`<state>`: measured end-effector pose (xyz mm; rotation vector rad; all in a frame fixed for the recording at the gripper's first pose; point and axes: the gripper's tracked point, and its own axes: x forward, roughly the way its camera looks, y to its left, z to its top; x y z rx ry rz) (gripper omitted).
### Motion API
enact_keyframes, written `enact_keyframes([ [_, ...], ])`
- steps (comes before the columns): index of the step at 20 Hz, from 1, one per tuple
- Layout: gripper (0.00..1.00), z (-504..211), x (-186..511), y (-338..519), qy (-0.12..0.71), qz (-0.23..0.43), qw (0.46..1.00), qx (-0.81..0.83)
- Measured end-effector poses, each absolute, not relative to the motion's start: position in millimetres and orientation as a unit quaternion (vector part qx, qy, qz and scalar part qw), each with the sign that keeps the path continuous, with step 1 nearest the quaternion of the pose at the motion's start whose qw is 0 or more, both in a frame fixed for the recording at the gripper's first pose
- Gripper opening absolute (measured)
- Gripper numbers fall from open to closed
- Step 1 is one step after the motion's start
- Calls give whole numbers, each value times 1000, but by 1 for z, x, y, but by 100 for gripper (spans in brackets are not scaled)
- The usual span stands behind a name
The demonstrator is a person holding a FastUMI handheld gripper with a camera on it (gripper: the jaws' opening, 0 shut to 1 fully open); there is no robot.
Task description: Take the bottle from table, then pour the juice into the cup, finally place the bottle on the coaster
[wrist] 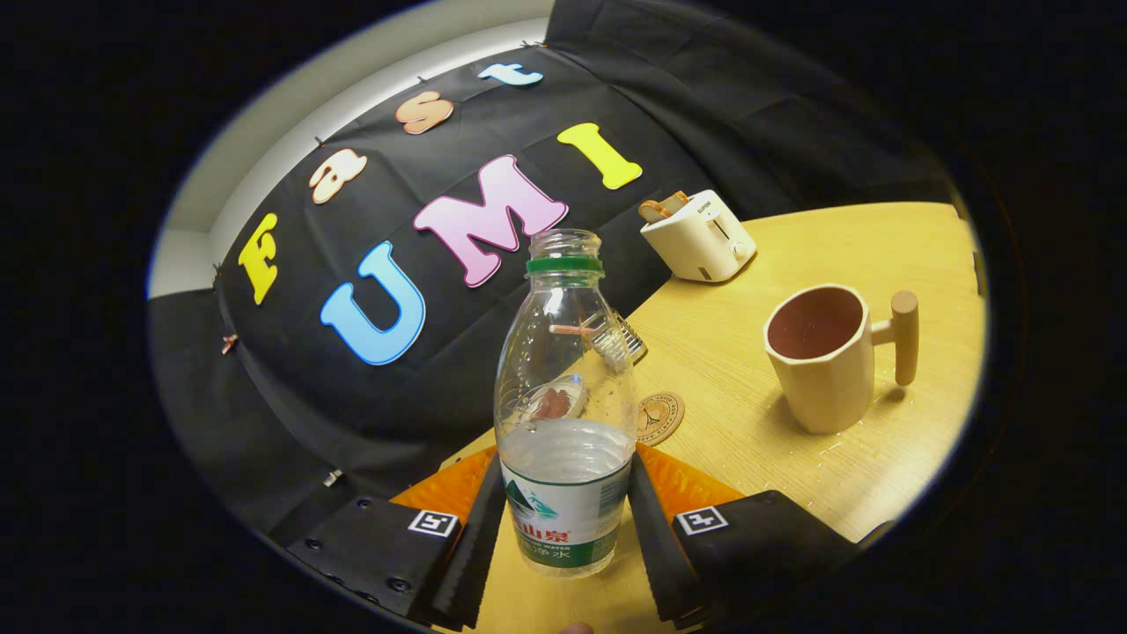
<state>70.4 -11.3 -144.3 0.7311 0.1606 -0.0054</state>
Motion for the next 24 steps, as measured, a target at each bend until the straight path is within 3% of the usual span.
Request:
enact_keyframes([
  [24, 74, -151, 80, -31, 85, -11, 758, 646],
])
